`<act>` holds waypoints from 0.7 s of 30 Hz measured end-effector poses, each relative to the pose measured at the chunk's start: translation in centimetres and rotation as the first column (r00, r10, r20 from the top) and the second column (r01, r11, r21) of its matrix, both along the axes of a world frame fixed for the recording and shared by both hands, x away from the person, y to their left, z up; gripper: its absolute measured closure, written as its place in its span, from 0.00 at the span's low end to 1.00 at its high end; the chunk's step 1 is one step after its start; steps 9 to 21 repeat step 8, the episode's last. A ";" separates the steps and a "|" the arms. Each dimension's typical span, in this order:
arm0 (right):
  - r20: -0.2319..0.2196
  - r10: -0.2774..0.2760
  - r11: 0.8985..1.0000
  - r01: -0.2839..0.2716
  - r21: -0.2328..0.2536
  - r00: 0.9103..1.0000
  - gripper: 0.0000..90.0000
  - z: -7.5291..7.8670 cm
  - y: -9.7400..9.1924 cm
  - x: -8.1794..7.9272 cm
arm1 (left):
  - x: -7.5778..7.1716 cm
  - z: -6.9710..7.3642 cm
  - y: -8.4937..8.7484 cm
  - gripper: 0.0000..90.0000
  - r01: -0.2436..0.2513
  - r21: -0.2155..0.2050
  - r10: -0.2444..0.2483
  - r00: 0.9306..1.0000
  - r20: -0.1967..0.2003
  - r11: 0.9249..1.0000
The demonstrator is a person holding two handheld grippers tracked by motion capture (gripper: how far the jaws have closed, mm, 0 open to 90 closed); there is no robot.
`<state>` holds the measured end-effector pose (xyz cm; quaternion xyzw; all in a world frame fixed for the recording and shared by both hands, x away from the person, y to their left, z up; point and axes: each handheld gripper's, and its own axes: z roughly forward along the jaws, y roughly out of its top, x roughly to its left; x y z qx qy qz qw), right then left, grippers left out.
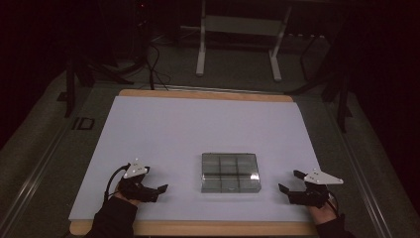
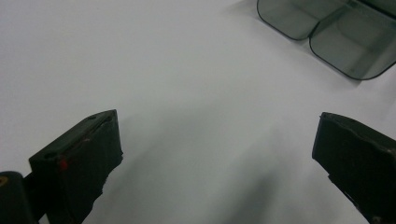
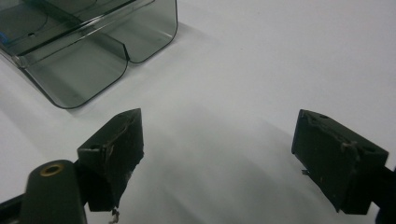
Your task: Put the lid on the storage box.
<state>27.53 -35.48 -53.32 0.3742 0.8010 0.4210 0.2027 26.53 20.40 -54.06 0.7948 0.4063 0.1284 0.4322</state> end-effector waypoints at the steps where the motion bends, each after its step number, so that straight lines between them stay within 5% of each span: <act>1: 0.002 -0.001 1.000 0.001 0.004 1.000 0.18 0.0 0.0 0.0 | 0.0 0.0 0.1 0.03 -0.002 -0.007 0.002 1.000 0.002 1.000; 21: 0.003 -0.018 1.000 0.018 0.025 1.000 0.18 0.0 -0.3 -0.1 | -0.1 0.0 0.2 0.03 -0.005 -0.012 0.005 1.000 0.013 1.000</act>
